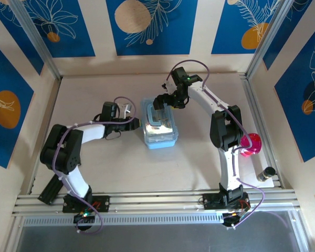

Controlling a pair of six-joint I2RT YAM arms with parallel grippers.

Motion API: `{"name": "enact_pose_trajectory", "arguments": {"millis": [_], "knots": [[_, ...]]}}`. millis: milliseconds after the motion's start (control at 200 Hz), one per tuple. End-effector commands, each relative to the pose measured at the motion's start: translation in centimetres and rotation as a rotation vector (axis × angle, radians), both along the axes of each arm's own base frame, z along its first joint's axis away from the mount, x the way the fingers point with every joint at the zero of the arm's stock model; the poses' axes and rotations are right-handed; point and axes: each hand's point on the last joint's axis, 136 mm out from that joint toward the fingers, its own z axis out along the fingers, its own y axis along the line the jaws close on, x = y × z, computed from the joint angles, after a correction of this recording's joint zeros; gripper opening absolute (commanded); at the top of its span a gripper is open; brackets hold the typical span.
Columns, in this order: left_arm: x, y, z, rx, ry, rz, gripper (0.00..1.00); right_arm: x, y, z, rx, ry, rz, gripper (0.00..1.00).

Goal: Pack the tool kit

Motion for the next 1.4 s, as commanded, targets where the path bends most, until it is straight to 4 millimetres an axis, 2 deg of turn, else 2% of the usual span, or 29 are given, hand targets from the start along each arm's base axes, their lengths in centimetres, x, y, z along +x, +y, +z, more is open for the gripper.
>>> {"name": "enact_pose_trajectory", "arguments": {"millis": [0,250,390,465,560,670,1396], "knots": [[0.6,-0.3,0.6,-0.027,-0.015,-0.012,0.27,-3.1,0.3,-1.9,0.009,0.14,0.036,0.99],[0.7,0.8,1.4,0.032,-0.027,0.011,0.18,-3.1,0.2,-2.0,0.007,0.14,0.035,0.99],[0.8,1.3,1.8,0.063,-0.03,0.018,0.17,-3.2,0.2,-2.1,0.009,0.145,0.034,0.99],[0.8,1.3,2.0,0.058,-0.029,0.015,0.22,-3.3,0.2,-2.1,0.008,0.147,0.034,0.99],[0.7,1.2,2.2,0.051,-0.029,0.017,0.37,-3.4,0.1,-2.2,0.007,0.148,0.034,0.99],[0.8,1.1,2.6,0.04,-0.036,0.017,0.43,-3.5,0.0,-2.4,0.005,0.152,0.035,0.99],[1.2,-0.1,5.6,-0.076,-0.077,0.007,0.44,-3.7,0.1,-2.5,0.012,0.161,0.04,0.99]]}}
